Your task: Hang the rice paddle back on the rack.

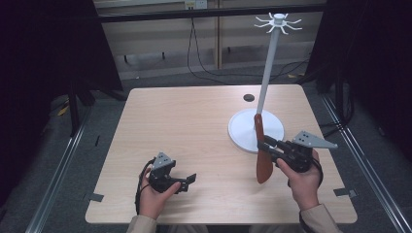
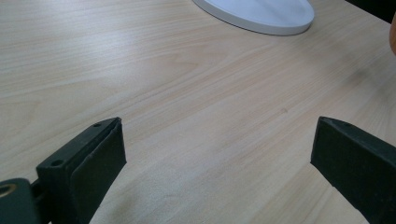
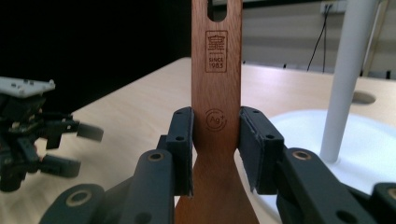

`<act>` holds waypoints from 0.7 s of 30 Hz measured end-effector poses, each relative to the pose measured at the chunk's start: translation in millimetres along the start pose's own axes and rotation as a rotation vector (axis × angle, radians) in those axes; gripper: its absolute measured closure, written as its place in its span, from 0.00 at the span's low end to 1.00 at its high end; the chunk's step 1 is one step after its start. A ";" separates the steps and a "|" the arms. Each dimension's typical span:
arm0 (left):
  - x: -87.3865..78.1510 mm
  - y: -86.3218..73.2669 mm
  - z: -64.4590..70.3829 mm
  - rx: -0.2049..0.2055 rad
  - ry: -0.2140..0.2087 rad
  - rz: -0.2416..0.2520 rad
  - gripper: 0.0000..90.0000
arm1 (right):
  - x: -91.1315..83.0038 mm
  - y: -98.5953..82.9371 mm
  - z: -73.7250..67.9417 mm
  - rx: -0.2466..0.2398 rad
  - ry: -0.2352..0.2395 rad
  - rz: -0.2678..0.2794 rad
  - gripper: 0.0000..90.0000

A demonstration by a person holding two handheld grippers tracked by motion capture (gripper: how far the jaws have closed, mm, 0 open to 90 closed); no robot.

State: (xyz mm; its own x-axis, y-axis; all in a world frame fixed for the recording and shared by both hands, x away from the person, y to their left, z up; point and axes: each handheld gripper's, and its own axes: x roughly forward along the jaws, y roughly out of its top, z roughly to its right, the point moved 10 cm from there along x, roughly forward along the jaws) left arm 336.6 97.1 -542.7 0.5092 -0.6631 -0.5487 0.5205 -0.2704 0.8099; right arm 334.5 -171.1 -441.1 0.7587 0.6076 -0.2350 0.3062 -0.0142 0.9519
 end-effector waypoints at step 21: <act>-1.3 1.0 -2.0 -0.001 0.003 0.003 0.03 | -10.2 66.7 6.3 -0.062 -0.150 0.165 0.74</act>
State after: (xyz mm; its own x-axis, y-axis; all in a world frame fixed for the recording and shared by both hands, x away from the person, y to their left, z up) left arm 337.8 99.1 -541.6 0.5132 -0.6617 -0.5466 0.5196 -0.2674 0.8115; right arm 350.8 -183.3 -376.5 0.8742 0.4759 -0.0970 0.1382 -0.0522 0.9890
